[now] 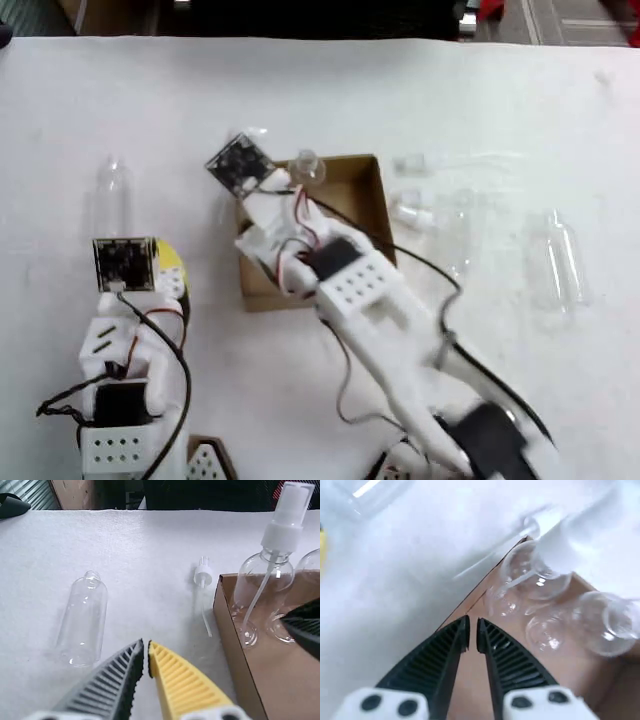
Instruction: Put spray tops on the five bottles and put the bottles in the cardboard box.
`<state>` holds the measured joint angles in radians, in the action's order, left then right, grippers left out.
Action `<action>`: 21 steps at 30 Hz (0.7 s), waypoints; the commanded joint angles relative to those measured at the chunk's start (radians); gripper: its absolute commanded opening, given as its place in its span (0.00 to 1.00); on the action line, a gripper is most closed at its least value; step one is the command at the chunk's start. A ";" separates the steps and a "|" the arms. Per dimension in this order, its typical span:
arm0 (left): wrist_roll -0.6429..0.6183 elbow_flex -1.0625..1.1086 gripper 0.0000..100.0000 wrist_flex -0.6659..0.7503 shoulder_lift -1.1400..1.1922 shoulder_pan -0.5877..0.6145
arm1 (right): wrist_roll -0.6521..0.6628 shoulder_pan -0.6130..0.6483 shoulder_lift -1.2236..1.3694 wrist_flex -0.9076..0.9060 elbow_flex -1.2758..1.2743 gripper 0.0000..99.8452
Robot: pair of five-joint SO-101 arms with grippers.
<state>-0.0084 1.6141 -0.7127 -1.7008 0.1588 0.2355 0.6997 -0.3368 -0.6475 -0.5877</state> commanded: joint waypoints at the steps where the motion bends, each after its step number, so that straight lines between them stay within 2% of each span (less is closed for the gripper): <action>1: -0.009 -0.071 0.02 -0.017 -0.004 0.008 | 0.012 -0.048 -0.234 -0.151 0.015 0.02; 4: -0.006 -0.071 0.02 -0.017 -0.004 0.008 | 0.012 -0.171 -0.392 -0.226 0.015 0.02; 7: -0.005 -0.071 0.02 -0.017 -0.004 0.012 | 0.012 -0.386 -0.506 -0.248 0.017 0.02; 10: -0.005 -0.069 0.02 -0.017 -0.004 0.012 | 0.012 -0.625 -0.526 -0.240 0.021 0.02; 13: -0.005 -0.069 0.02 -0.017 -0.004 0.008 | 0.012 -0.788 -0.466 -0.197 0.018 0.02; 16: -0.005 -0.069 0.02 -0.017 -0.004 0.007 | 0.012 -0.871 -0.355 -0.179 0.044 0.02; 21: -0.005 -0.069 0.02 -0.017 -0.004 0.008 | 0.012 -0.908 -0.125 -0.197 0.175 0.02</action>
<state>-0.0084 1.6141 -0.7127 -1.7008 0.1588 0.2355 -0.1841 -0.5608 -0.8516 -0.5309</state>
